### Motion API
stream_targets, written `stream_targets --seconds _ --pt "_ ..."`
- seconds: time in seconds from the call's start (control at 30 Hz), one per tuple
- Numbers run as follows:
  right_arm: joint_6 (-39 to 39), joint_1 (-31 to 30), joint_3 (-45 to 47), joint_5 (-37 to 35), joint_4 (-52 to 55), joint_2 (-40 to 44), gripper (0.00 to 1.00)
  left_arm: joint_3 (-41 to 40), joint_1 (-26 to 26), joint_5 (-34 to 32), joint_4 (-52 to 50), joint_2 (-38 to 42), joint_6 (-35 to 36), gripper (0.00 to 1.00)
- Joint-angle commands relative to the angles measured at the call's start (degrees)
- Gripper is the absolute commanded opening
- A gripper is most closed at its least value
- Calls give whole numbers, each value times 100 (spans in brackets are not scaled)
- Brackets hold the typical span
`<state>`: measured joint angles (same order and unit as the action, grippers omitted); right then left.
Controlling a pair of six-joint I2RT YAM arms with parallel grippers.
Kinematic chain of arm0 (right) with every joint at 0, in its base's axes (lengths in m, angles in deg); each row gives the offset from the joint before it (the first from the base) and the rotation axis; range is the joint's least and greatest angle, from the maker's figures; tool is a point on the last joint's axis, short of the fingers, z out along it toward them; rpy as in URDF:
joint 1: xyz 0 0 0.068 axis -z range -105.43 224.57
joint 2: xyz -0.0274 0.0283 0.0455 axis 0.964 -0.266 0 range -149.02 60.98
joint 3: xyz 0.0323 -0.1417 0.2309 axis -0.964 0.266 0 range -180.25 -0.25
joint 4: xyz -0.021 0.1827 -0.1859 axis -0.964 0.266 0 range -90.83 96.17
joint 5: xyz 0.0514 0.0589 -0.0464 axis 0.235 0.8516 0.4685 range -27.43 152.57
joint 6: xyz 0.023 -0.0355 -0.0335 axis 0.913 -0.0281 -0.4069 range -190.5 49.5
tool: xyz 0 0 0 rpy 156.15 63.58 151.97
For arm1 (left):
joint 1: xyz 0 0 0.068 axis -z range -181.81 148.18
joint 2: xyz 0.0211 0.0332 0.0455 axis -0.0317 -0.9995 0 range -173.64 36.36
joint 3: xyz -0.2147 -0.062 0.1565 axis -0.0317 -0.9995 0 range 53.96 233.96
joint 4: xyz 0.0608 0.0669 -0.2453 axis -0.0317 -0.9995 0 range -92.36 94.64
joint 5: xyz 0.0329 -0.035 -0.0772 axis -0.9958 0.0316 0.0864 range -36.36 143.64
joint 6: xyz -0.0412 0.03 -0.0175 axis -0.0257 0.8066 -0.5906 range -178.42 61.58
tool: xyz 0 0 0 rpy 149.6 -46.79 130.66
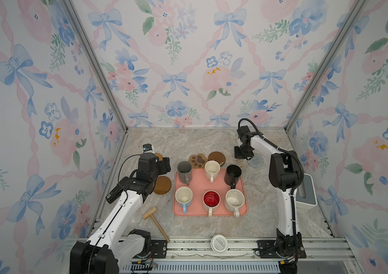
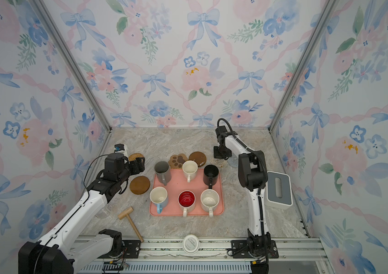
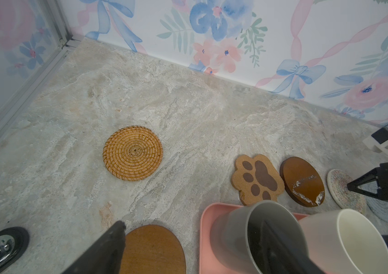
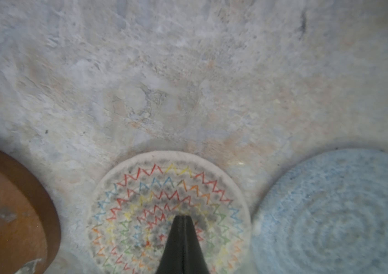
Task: Place cups on coasters
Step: Move the coaster to the top-center of the table, then move the coaster to the top-left of the table.
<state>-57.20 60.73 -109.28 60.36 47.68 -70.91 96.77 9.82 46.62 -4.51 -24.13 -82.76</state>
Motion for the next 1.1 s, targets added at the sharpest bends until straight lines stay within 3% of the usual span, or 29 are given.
stream_targets --seconds 0.0,0.23,0.33,0.57,0.7,0.87,1.07 --pt "96 49 36 -99 265 164 0 179 29 13 6 -254 -78 82" --pt "277 49 -206 116 20 560 0 290 -36 -103 -53 -873 -182 68" --pt "290 1 -277 -15 3 756 10 288 -141 -191 -145 -1096 -252 59" --pt "473 -156 1 -119 -263 1398 10 180 -450 -240 -323 -1665 -589 17" --pt "640 -280 345 -92 -553 1829 11 106 -523 -164 -357 -2046 -716 0" --pt "740 -439 572 -18 -719 2161 12 -18 -583 -97 -437 -2322 -867 0" --pt "748 -561 624 37 -727 2274 12 -435 -619 -75 -594 -2122 -958 0"
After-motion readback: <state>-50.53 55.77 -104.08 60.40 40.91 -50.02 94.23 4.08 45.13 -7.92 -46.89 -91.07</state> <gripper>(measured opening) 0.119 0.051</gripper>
